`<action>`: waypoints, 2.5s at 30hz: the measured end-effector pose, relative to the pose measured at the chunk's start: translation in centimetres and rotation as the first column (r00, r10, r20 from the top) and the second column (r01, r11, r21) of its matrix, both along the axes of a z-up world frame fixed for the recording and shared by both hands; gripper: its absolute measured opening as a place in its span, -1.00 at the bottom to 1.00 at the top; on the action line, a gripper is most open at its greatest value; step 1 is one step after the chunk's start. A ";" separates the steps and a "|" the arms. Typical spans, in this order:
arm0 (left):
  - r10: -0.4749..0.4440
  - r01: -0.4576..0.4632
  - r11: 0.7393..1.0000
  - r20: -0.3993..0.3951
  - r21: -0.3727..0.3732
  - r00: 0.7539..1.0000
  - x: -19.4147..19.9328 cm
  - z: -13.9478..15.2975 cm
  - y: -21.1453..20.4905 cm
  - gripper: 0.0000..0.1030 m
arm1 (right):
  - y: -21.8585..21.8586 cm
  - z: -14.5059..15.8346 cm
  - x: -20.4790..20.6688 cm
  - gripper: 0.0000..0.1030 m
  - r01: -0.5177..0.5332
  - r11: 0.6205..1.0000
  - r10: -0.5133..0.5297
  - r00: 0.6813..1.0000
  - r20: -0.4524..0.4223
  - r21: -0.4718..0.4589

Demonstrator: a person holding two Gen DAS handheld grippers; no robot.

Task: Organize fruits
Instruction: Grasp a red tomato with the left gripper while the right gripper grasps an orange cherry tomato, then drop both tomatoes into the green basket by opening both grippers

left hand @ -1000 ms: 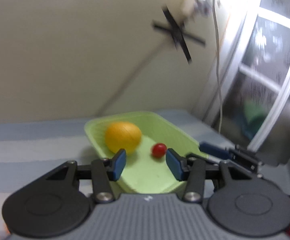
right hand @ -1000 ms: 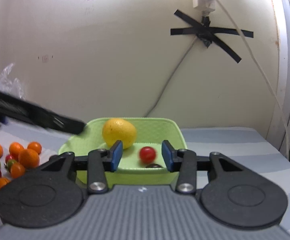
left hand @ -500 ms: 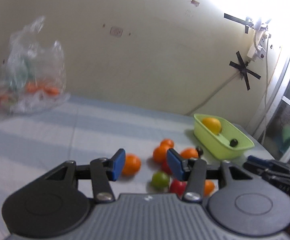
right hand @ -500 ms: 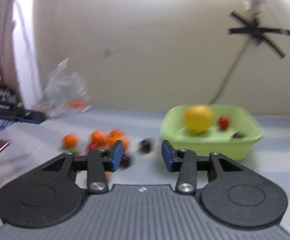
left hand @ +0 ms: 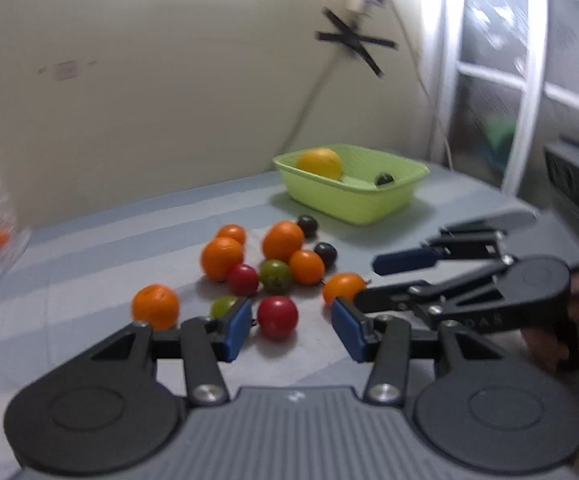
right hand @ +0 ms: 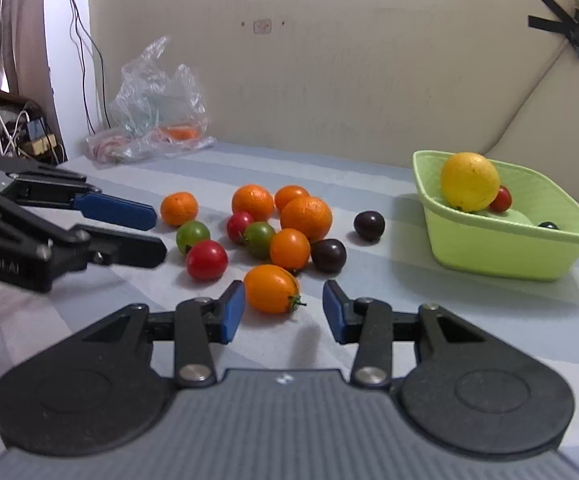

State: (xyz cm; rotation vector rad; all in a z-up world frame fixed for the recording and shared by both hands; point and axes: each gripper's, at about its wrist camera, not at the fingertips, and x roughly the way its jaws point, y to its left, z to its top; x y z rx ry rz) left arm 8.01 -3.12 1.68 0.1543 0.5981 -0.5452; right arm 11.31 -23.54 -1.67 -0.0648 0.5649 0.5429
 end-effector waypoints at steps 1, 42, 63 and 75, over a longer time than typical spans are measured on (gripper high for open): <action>-0.015 0.015 1.000 0.002 0.020 1.000 0.3 -0.1 -0.4 -0.12 | 0.1 -0.2 0.2 -0.11 -0.008 1.000 0.008 1.000 -0.005 -0.005; -0.080 0.077 0.992 -0.036 -0.096 0.996 6.9 2.6 -6.7 -0.42 | -7.4 1.7 0.1 -0.37 0.140 0.987 -0.150 0.980 0.128 0.077; -0.106 0.101 0.992 -0.069 -0.081 0.992 15.6 -0.4 -16.3 -0.14 | -13.1 0.3 6.4 -0.21 0.355 0.932 -0.362 0.916 0.174 0.073; 0.176 -0.177 0.963 -0.022 -0.201 0.984 7.6 3.5 0.2 -0.10 | -9.5 2.6 1.7 -0.22 0.216 0.958 -0.243 0.961 0.132 0.187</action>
